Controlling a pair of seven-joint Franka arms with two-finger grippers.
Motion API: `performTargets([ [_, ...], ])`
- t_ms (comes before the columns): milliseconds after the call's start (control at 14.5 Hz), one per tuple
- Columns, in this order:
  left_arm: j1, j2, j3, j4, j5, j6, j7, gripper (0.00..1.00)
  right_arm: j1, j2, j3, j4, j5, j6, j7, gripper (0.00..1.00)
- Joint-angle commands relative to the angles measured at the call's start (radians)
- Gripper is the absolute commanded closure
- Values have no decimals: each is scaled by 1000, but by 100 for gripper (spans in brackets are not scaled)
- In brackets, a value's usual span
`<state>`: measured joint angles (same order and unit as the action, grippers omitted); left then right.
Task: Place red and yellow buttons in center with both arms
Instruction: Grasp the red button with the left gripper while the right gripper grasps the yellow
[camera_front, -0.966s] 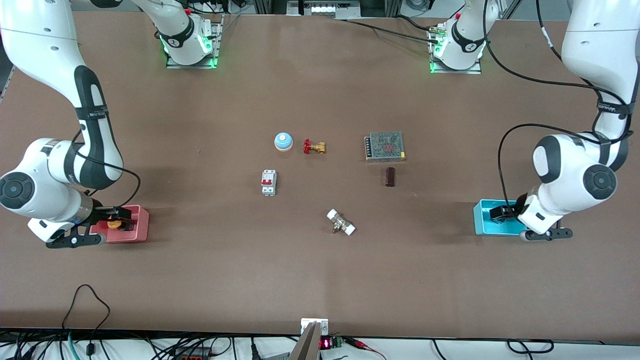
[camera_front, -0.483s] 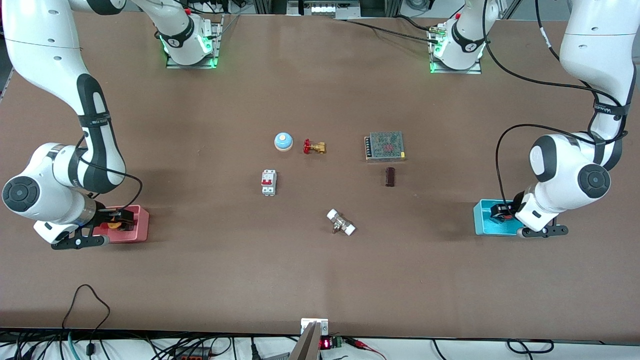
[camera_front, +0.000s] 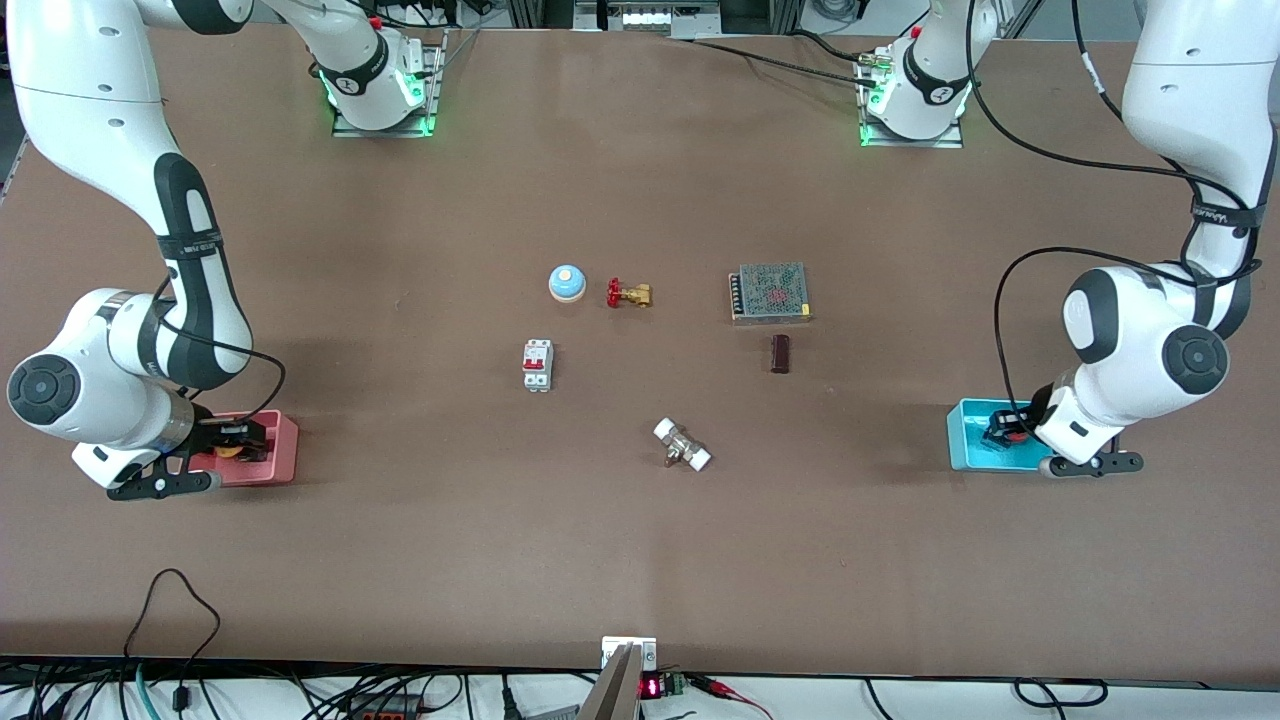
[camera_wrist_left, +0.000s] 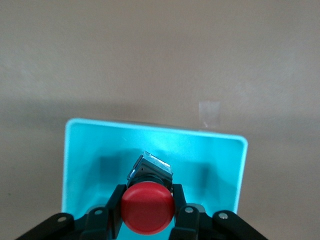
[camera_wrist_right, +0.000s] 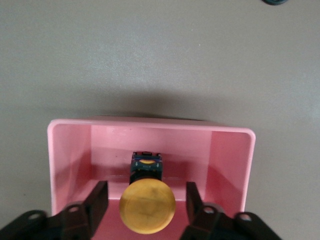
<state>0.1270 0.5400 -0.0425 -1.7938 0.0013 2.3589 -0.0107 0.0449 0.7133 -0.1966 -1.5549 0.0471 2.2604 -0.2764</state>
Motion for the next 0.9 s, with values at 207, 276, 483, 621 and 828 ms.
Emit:
performTargets([
  [207,-17,-161,-10,-12,20,-124,8,78,-13,2,5,65,20,-15,-79,68],
  [276,-18,-175,-16,-7,20,-141,3,78,-13,-9,5,65,17,-22,-81,68],
  [483,-62,-184,-30,-7,19,-173,-72,78,-3,-83,6,75,11,-141,-81,68],
  [621,-113,-178,-31,-7,19,-173,-148,78,13,-164,8,75,11,-243,-79,68],
  [828,-191,-147,-36,-7,17,-164,-274,78,84,-251,9,75,16,-360,-47,68],
])
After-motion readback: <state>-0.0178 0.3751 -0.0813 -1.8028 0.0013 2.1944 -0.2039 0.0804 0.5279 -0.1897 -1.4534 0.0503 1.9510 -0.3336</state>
